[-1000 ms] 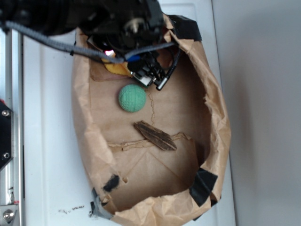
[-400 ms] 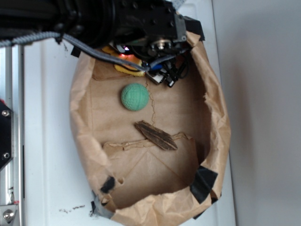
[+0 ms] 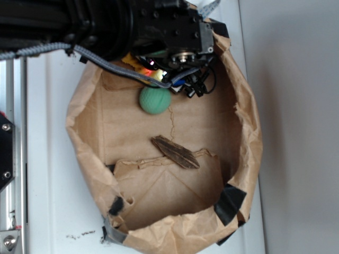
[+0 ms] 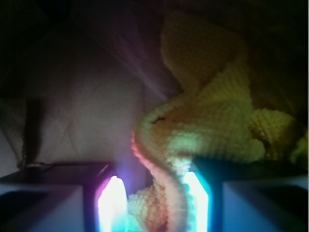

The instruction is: Grab the yellow cloth.

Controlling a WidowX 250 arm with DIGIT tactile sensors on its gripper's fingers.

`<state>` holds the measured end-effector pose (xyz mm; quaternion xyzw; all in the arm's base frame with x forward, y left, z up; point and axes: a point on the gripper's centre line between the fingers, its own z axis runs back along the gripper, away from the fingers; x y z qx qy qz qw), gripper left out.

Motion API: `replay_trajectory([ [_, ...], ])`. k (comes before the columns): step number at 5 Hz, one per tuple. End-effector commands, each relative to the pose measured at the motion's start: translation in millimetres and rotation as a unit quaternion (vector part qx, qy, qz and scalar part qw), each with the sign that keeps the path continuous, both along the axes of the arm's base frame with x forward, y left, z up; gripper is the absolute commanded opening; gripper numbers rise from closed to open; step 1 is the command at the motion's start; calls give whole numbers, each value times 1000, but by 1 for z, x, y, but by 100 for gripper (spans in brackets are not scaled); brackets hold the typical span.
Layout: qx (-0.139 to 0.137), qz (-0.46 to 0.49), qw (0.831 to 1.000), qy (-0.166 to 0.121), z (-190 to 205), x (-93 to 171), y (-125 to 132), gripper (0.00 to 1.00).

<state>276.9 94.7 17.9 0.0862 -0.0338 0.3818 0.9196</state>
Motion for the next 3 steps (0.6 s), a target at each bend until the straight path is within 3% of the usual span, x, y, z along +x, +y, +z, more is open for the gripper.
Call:
replay_trajectory([
  [1,-13,-34,999,-23,21,-8,-5,0],
  [2,-27,-82,995,-56,48,-10,-7,0],
  [3,-19,-131,986,-101,70,-26,-11,0],
])
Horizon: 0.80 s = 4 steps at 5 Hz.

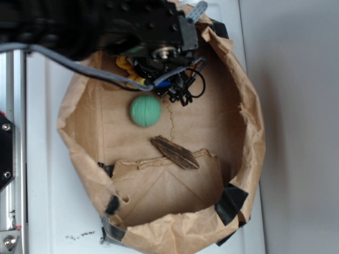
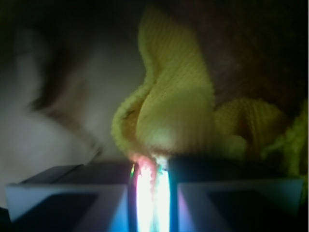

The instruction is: Grab the yellow cloth.

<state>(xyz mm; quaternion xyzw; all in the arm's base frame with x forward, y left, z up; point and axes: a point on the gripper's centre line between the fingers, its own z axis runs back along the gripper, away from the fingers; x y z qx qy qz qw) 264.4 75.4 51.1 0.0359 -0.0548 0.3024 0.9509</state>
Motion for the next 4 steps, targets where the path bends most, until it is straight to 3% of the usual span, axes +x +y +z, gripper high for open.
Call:
replay_trajectory([
  [1,-29,-76,993,-86,52,-23,7,0],
  [2,-74,-146,983,-88,73,-34,-6,0],
  [4,-80,-223,967,-96,92,-45,-21,0],
])
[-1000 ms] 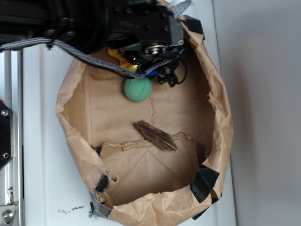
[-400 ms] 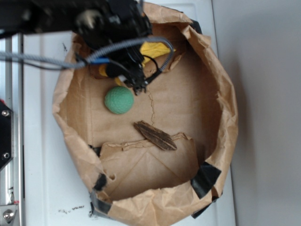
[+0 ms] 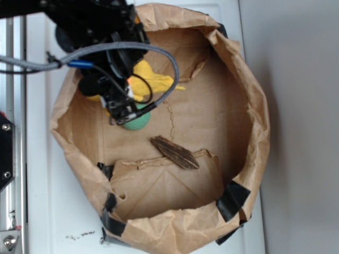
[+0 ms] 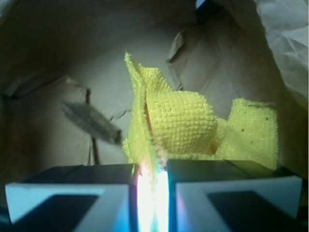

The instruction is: Grab the yellow cloth.

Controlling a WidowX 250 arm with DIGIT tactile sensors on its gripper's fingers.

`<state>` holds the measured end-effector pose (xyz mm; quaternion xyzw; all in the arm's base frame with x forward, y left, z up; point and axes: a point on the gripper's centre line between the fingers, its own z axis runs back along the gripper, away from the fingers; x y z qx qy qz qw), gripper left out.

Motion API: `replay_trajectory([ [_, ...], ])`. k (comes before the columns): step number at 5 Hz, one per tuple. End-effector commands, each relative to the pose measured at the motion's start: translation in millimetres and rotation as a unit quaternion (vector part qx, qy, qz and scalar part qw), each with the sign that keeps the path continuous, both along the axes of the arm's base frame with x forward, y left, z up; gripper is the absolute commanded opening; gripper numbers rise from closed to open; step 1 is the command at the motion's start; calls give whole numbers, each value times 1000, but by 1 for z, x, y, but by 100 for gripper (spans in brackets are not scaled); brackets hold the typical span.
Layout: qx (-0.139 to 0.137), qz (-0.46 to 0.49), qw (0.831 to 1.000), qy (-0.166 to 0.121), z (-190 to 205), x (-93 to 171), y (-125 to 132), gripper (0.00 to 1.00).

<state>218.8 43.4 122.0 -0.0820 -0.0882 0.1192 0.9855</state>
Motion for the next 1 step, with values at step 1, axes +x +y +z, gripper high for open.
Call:
replay_trajectory([
  [1,22,-51,997,-61,23,-3,8,0],
])
